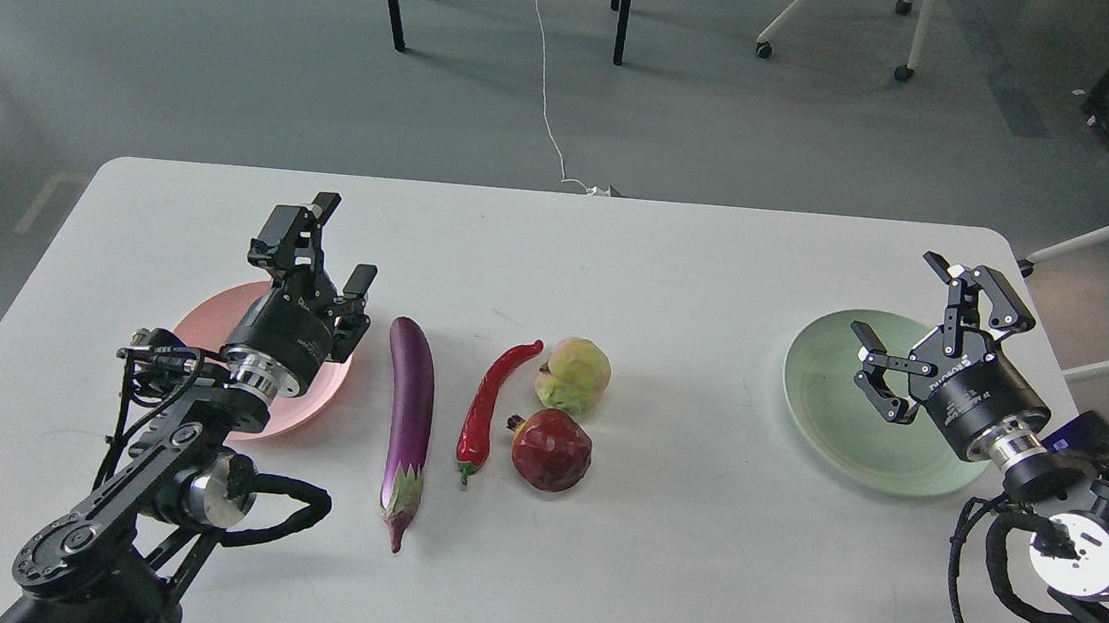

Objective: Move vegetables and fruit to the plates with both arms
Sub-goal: 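Move the right gripper from the green plate toward the yellow-green pear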

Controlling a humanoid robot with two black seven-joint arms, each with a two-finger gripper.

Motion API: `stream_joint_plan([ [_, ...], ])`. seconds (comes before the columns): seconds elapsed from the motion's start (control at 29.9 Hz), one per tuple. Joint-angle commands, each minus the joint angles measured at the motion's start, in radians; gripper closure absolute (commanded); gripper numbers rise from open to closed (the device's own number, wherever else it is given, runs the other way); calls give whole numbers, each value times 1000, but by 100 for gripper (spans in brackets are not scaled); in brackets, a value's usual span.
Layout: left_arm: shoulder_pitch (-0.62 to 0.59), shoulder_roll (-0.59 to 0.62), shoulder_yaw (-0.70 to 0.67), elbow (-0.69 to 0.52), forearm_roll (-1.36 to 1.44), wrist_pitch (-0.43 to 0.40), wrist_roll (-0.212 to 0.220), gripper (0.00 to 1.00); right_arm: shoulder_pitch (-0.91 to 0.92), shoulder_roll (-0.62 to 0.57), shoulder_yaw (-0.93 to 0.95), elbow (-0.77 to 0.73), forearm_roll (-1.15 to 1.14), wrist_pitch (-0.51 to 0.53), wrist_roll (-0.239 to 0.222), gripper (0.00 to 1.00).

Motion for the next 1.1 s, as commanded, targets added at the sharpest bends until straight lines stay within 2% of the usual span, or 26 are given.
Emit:
stream_joint_plan([
  [0.0,0,-2,-2,-4,-1,10,-4,1,-3,0,0,1,0,0,0,2],
  [0.17,0,-2,-2,-4,-8,7,-10,1,4,-1,-11,3,-37,1,0,2],
  [0.33,0,12,-11,-6,-13,9,-16,1,92,-34,-41,43,-297,1,0,2],
  [0.47,0,19,-14,-10,-13,9,-21,1,311,-110,-229,62,-469,29,0,2],
  [0.64,0,18,-14,-19,-12,11,-35,1,682,-107,-555,61,-648,47,0,2],
  [0.7,2,18,-14,-27,-12,11,-35,1,826,-63,-688,50,-745,47,0,2],
  [0.8,2,18,-17,-32,-12,14,-35,1,1003,81,-872,-8,-866,43,0,2],
  [0.94,2,16,-25,-35,-12,18,-35,1,1087,242,-991,-112,-1001,5,0,2],
  [1.07,2,16,-27,-36,-12,18,-35,1,1091,426,-1075,-235,-1136,-141,0,2],
])
